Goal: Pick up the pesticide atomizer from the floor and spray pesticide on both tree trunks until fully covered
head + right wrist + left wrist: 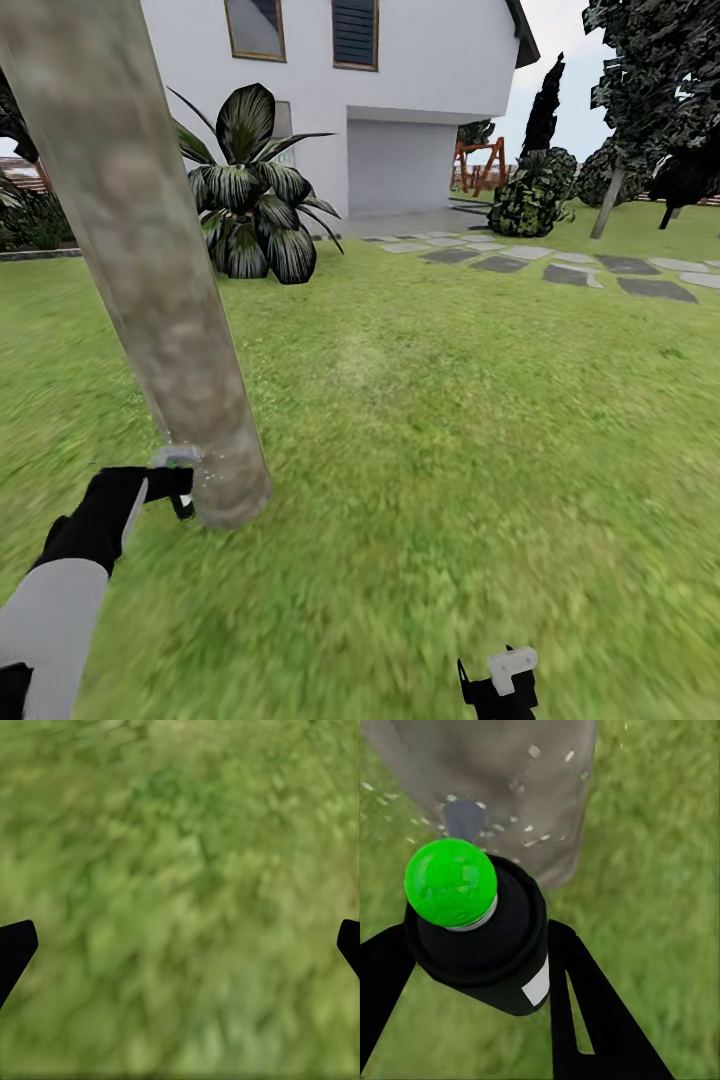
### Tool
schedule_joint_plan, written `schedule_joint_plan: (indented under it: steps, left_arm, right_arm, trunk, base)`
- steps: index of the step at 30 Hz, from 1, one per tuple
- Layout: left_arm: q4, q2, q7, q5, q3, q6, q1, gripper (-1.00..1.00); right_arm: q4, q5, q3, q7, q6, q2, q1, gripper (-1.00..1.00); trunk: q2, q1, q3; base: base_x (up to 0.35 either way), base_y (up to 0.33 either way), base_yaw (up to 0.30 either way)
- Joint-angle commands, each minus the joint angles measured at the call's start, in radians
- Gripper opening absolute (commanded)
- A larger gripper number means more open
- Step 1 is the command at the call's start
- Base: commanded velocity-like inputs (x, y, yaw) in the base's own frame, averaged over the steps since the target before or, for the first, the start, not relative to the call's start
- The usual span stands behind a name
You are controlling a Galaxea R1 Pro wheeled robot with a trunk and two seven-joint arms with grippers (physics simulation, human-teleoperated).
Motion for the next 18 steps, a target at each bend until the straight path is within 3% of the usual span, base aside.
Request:
schedule_joint_plan:
  steps: [1,4,6,9,11,15,18]
  left_arm:
    - [0.002,0.039,-0.012,0.003,0.000,0.003,-0.016,-1.00]
    - [0.003,0.093,-0.030,0.005,0.005,0.007,-0.020,-1.00]
    - [-0.002,0.100,-0.041,0.002,-0.003,0.008,-0.012,-1.00]
    - [-0.005,0.091,-0.043,0.004,-0.002,0.008,-0.010,-1.00]
    - [-0.007,0.065,-0.044,0.005,-0.002,0.008,-0.014,-1.00]
    - [-0.058,0.037,-0.044,0.006,-0.003,0.012,-0.021,-1.00]
    - [-0.083,0.024,-0.044,0.006,-0.026,0.084,-0.049,-1.00]
  right_arm:
    - [0.000,-0.001,0.000,0.000,0.000,0.000,0.000,1.00]
    - [0.000,0.000,0.000,0.000,0.000,0.000,0.000,1.00]
    - [0.000,0.000,0.000,0.000,0.000,0.000,0.000,1.00]
    - [0.000,0.000,0.000,0.000,0.000,0.000,0.000,1.00]
    - [0.000,0.000,0.000,0.000,0.000,0.000,0.000,1.00]
    - [0.000,0.000,0.000,0.000,0.000,0.000,0.000,1.00]
    - [0.000,0.000,0.000,0.000,0.000,0.000,0.000,1.00]
  trunk:
    - [0.000,0.000,0.000]
    - [0.000,0.000,0.000]
    - [0.000,0.000,0.000]
    - [0.000,0.000,0.000]
    - [0.000,0.000,0.000]
    - [0.000,0.000,0.000]
    - [0.000,0.000,0.000]
  base:
    - [0.000,0.000,0.000]
    - [0.000,0.000,0.000]
    - [0.000,0.000,0.000]
    - [-0.082,0.000,0.000]
    - [-0.202,0.000,0.000]
    - [-0.023,0.000,0.000]
    - [-0.001,0.000,0.000]
